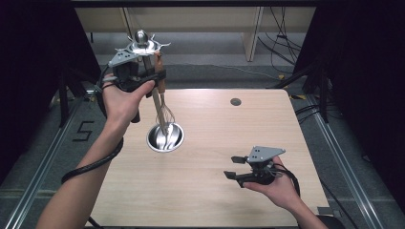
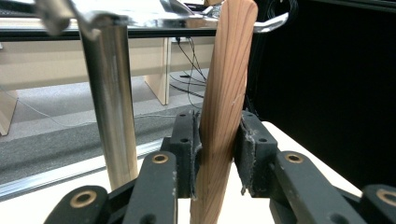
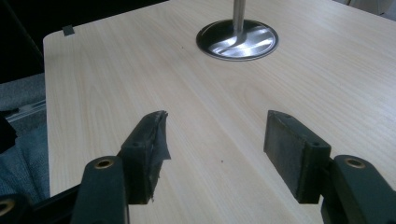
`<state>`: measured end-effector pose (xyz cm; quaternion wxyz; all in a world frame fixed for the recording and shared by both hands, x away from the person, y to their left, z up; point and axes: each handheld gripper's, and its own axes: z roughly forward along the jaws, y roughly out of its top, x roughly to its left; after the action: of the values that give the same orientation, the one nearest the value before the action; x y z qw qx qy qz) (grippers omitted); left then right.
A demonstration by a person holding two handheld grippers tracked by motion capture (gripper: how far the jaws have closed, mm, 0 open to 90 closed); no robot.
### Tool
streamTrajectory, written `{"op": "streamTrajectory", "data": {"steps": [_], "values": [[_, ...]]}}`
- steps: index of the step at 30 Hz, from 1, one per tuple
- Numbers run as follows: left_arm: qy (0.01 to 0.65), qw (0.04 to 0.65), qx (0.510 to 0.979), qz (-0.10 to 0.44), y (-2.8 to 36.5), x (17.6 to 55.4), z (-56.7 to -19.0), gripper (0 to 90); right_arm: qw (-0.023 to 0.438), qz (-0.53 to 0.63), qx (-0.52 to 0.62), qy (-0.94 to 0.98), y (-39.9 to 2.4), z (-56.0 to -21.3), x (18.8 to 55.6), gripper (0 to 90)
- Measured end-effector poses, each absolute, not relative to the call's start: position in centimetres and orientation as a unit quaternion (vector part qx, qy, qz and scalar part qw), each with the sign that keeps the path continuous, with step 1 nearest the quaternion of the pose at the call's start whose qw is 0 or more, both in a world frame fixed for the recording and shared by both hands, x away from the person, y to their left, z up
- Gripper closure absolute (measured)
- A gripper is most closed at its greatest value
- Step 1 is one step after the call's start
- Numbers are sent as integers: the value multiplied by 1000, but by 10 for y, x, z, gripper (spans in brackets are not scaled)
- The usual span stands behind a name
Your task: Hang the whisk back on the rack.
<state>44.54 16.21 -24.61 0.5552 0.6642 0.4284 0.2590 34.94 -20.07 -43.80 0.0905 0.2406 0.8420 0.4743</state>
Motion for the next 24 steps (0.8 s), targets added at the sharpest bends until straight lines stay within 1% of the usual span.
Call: {"op": "streamTrajectory", "data": {"steps": [8, 14, 15, 17, 18, 22, 24], "values": [[416, 555, 667, 271, 164, 438, -247, 663, 90, 475, 240, 842, -201, -438, 349, 390], [408, 554, 669, 281, 168, 427, -251, 607, 96, 481, 245, 836, -202, -437, 349, 382], [407, 554, 670, 281, 168, 425, -253, 596, 103, 479, 233, 840, -204, -437, 351, 381], [404, 556, 670, 281, 170, 421, -255, 580, 100, 479, 239, 839, -205, -437, 351, 379], [402, 557, 670, 281, 171, 418, -257, 569, 109, 482, 237, 837, -205, -437, 352, 378], [400, 556, 671, 284, 175, 411, -263, 537, 98, 479, 247, 836, -205, -436, 351, 375], [400, 557, 672, 281, 176, 406, -266, 520, 101, 482, 247, 834, -205, -436, 351, 374]]}}
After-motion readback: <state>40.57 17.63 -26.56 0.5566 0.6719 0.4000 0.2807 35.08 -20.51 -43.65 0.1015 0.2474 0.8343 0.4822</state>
